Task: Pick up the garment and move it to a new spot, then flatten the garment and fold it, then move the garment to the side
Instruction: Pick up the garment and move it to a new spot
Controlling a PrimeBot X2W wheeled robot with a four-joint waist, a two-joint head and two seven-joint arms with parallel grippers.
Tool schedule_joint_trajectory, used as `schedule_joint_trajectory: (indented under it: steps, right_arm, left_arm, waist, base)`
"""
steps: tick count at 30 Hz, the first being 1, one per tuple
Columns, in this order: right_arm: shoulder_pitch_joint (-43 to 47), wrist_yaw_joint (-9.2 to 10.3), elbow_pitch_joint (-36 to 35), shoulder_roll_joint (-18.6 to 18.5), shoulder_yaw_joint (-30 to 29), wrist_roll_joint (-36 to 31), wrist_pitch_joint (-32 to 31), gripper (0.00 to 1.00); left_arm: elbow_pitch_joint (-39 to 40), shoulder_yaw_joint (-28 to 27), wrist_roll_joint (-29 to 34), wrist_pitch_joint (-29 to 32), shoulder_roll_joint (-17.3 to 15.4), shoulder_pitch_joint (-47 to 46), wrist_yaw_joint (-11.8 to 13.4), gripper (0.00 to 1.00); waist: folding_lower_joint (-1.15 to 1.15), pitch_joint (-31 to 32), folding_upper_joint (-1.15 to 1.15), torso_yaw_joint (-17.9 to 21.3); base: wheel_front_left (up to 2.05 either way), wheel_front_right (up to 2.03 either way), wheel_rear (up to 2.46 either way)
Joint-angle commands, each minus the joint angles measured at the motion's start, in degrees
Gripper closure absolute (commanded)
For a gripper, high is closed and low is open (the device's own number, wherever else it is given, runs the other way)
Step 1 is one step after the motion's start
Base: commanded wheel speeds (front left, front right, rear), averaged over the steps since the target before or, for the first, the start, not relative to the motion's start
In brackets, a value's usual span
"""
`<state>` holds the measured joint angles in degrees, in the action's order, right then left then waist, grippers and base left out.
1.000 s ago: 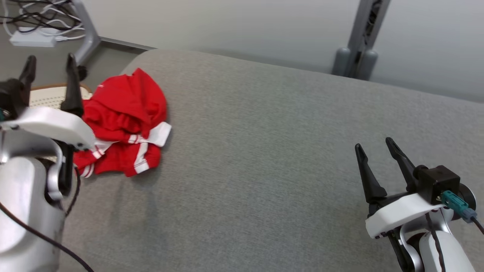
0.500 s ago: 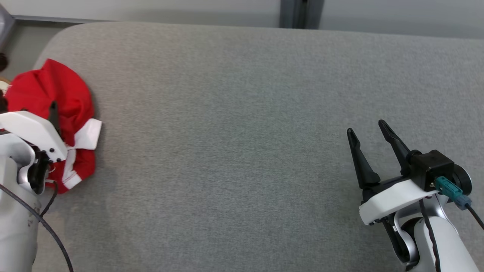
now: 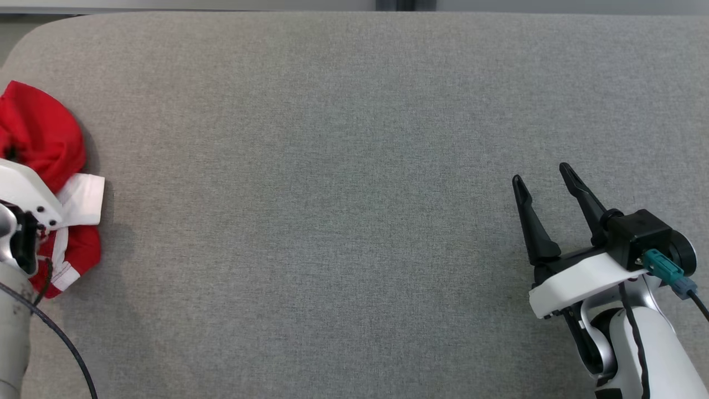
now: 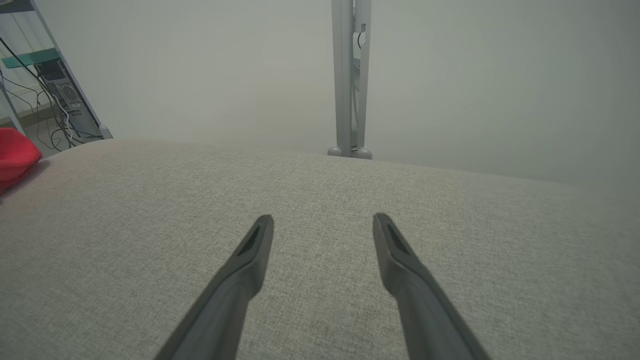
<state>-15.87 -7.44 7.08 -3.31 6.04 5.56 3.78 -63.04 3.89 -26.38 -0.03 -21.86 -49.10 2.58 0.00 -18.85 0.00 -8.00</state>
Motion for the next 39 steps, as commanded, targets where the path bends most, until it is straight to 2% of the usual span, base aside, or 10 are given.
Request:
schedule_joint_trajectory:
  steps: [1,8,13,19,23,27,30,35,39]
  right_arm:
    - [0.27,-0.09,0.07,-0.26,-0.38,-0.26,0.42,0.00]
    - [1.73,-0.05,0.39,0.02,-1.23,0.34,0.95,0.00]
    - [3.12,-0.05,0.70,0.17,-1.49,0.53,1.11,0.00]
    - [5.80,-0.05,-0.13,0.26,-1.91,0.69,0.96,0.00]
    - [7.43,-0.05,-0.98,0.27,-2.24,1.27,0.56,0.00]
    - [8.59,-0.05,-2.33,0.26,-2.15,1.99,0.14,0.00]
    - [9.43,-0.05,-3.33,0.28,-2.20,1.73,-0.30,0.00]
    - [9.53,-0.05,-4.12,0.26,-1.87,1.94,-0.71,0.00]
    - [9.33,-0.05,-4.59,0.26,-1.73,2.32,-0.76,0.00]
  left_arm:
    - [0.37,-0.17,0.26,-1.68,-0.81,-1.13,0.38,1.00]
    - [3.56,-0.38,0.84,-10.65,-2.61,-3.16,-0.39,1.00]
    - [8.98,0.31,1.63,-13.24,-2.65,-2.08,-0.13,1.00]
    - [23.78,1.23,2.69,-14.10,-1.46,5.35,2.06,1.00]
    - [38.05,2.10,3.13,-11.80,-0.71,14.27,4.56,1.00]
    - [53.28,3.91,3.51,-7.18,0.68,24.63,7.98,1.00]
    - [61.89,5.93,4.00,-3.81,1.71,31.23,9.73,1.00]
    - [69.30,8.93,2.67,-0.63,4.08,38.62,11.29,1.00]
    - [70.71,10.95,1.76,0.03,5.73,40.64,10.64,1.00]
  waist:
    - [0.00,0.68,0.00,-0.32]
    - [0.00,5.18,0.00,-0.95]
    - [0.00,8.30,0.00,-1.15]
    - [0.00,12.57,0.00,-0.61]
    - [0.00,14.31,0.00,0.37]
    - [0.00,15.29,0.00,1.96]
    - [0.00,15.58,0.00,3.52]
    - [0.00,15.67,0.00,7.41]
    - [0.00,14.95,0.00,11.07]
  base:
    - [0.00,0.00,0.00]
    - [0.00,0.00,0.00]
    - [0.00,0.00,0.00]
    - [0.00,0.00,0.00]
    - [0.00,0.00,0.00]
    - [0.00,0.00,0.00]
    - [0.00,0.00,0.00]
    - [0.00,0.00,0.00]
    - [0.00,0.00,0.00]
